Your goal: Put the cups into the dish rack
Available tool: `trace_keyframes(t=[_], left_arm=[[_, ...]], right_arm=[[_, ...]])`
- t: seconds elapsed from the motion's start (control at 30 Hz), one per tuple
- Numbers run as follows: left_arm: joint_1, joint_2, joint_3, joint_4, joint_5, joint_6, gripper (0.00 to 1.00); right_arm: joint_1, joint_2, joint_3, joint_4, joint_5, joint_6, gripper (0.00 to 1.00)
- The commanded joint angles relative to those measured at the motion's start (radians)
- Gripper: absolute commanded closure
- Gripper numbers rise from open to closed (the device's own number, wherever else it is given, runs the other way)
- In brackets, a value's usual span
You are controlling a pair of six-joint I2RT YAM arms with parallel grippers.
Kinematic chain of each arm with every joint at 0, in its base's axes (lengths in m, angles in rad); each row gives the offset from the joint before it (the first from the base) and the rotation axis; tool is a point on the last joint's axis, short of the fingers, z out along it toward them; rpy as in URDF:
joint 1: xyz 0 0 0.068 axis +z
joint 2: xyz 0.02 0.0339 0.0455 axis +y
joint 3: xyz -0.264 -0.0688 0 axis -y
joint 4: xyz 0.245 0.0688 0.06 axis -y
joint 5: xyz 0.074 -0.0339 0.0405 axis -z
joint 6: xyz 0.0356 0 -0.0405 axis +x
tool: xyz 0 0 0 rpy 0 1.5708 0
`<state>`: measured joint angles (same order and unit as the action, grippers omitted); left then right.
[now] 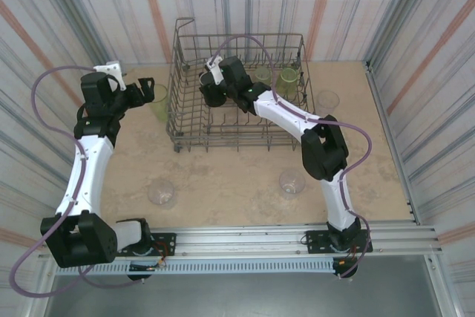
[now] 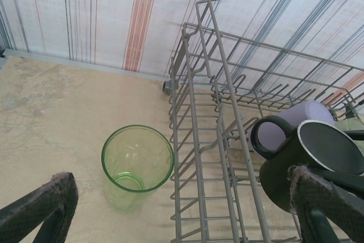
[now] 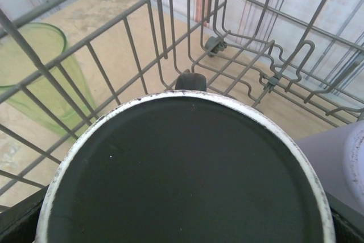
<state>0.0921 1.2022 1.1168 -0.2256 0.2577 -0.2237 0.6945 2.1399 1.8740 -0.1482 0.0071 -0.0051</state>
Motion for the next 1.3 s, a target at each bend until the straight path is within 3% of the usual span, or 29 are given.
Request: trace_keyframes(t=[0.0,0.87,0.9,1.0,1.1,1.17,1.23,1.27], left_arm=[[0.011,0.011,0.006,0.037,0.030,-0.024,0.01],[0.028,-0.007,-0.010,0.055,0.040,-0.043,0.01],[0.028,-0.007,-0.011,0.056,0.040,-0.043,0.01],[0.029,-0.010,-0.010,0.055,0.040,-0.043,0.01],[0.030,-0.012,-0.012,0.057,0.040,-0.043,0.01],[0.029,-0.011,-0.012,0.057,0.042,-0.043,0.01],[0.029,-0.012,-0.014,0.058,0.046,-0.043,0.01],[0.029,-0.012,-0.013,0.061,0.046,-0.043,0.01]], right_arm=[[0.003,-0.012,0.036,0.112,0.026,-0.041,1.00],[-0.060,0.041,-0.124,0.224,-0.139,-0.065,1.00],[-0.063,0.047,-0.120,0.220,-0.144,-0.066,0.92],[-0.071,0.067,-0.104,0.199,-0.162,-0.063,0.91],[-0.075,0.079,-0.104,0.193,-0.168,-0.059,0.76],[-0.076,0.086,-0.102,0.190,-0.164,-0.063,0.59],[-0.076,0.092,-0.099,0.190,-0.153,-0.060,0.33],[-0.075,0.090,-0.096,0.185,-0.154,-0.060,0.27]])
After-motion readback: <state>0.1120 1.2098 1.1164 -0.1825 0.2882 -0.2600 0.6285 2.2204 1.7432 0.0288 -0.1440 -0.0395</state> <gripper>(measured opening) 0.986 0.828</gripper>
